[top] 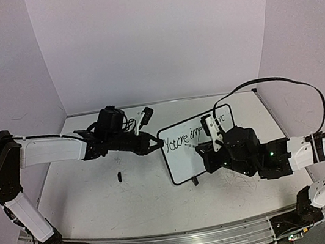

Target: Write a sentence on the whiteboard

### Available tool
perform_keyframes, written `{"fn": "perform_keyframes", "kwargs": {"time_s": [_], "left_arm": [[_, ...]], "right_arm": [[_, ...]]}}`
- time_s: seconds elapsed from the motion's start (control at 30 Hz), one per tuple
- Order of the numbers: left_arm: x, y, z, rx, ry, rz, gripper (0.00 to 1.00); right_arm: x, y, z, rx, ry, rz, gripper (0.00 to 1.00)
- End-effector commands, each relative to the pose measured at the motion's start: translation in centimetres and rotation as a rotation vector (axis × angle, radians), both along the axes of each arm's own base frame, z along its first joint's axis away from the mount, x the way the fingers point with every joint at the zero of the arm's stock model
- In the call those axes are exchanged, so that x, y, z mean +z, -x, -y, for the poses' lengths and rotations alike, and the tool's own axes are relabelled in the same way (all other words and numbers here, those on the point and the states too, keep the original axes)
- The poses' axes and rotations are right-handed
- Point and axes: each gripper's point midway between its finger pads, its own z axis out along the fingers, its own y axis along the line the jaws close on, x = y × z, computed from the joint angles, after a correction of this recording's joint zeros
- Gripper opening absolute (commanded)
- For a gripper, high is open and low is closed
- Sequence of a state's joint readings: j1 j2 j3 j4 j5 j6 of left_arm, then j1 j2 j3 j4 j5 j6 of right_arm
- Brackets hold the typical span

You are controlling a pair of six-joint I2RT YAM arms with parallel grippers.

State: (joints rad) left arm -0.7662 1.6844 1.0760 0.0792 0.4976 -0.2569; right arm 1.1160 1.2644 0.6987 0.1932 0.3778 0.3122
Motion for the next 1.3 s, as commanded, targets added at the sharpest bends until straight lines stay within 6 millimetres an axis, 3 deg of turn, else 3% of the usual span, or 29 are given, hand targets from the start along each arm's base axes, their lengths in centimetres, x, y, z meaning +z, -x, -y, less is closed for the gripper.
{"fn": "perform_keyframes", "kwargs": {"time_s": [0.0,0.27,0.4,0.73,1.27], "left_arm": [[0.9,-0.9,-0.5,0.031,-0.017,0.081,0.00],[1.1,-0.9,-0.5,0.031,-0.014,0.081,0.00],[1.0,-0.9,-0.4,0.032,-0.016,0.082,0.00],[1.4,-0.9,-0.5,0.034,-0.012,0.091,0.00],[1.5,-1.0,-0.6,0.037,-0.015,0.094,0.00]], "right_arm": [[2.3,0.0,-1.4,0.046,-0.028,0.041,0.00],[3.4,1.0,-1.3,0.172,0.078,0.215,0.00],[2.8,1.2,-1.6,0.228,0.138,0.288,0.00],[2.4,1.1,-1.9,0.212,0.073,0.331,0.00],[3.8,-0.2,2.8,-0.015,0.026,0.374,0.00]]}}
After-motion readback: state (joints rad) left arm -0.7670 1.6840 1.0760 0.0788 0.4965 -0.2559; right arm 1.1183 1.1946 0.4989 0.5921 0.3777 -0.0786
